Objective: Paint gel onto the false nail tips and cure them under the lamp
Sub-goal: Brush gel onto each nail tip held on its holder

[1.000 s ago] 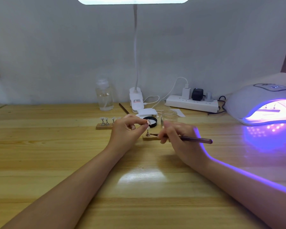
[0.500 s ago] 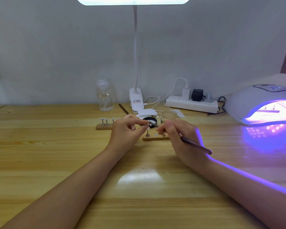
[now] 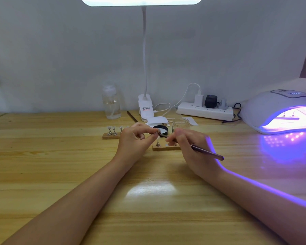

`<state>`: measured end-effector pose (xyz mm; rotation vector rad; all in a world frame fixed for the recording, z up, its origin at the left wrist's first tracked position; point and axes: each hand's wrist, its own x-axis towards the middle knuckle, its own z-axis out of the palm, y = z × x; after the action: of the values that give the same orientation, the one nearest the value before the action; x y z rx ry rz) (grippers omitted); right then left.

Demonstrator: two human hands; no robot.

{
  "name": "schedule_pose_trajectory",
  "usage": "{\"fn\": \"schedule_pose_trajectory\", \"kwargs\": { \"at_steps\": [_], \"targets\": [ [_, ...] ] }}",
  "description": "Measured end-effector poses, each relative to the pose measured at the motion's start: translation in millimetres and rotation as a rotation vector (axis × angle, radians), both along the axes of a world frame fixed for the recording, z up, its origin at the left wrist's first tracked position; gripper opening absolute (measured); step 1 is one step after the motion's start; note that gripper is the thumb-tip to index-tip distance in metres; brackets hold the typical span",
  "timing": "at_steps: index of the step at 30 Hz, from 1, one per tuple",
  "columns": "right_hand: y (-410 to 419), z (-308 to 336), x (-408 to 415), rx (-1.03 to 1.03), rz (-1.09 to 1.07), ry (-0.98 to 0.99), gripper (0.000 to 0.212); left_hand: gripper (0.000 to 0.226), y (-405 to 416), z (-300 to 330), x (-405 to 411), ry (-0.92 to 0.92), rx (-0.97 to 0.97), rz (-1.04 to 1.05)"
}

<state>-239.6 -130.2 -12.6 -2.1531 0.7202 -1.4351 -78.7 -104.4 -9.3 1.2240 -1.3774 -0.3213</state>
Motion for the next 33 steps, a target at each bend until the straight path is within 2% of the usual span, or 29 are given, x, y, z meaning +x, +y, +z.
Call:
{"fn": "schedule_pose_trajectory", "kwargs": {
  "at_steps": [3,9,15,20,27,33],
  "targets": [
    [-0.1,-1.6,-1.5,0.088,-0.011,-0.028,0.039,0.026,0.0,0.3,-0.3,0.006,0.000,-0.002],
    [2.1,0.9,-1.1,-0.050,-0.029,-0.015,0.041,0.025,0.3,0.7,-1.4,0.003,-0.003,0.000],
    [-0.1,-2.1,-1.8,0.065,-0.026,-0.003,0.045,0.020,1.5,1.6,-1.9,0.004,0.023,-0.001],
    [1.3,0.0,-0.6,-0.089,-0.047,-0.021,0.040,0.020,2.0,1.9,-2.7,-0.013,0.022,-0.001],
    [1.4,-0.9,-2.1,0.033,-0.042,0.034,0.044,0.017,2.4,1.4,-1.5,-0.013,0.024,-0.001],
    [2.2,1.6,-0.3,-0.113,-0.053,-0.008,0.042,0.021,1.0,1.1,-2.2,-0.019,-0.004,0.002]
  ]
}}
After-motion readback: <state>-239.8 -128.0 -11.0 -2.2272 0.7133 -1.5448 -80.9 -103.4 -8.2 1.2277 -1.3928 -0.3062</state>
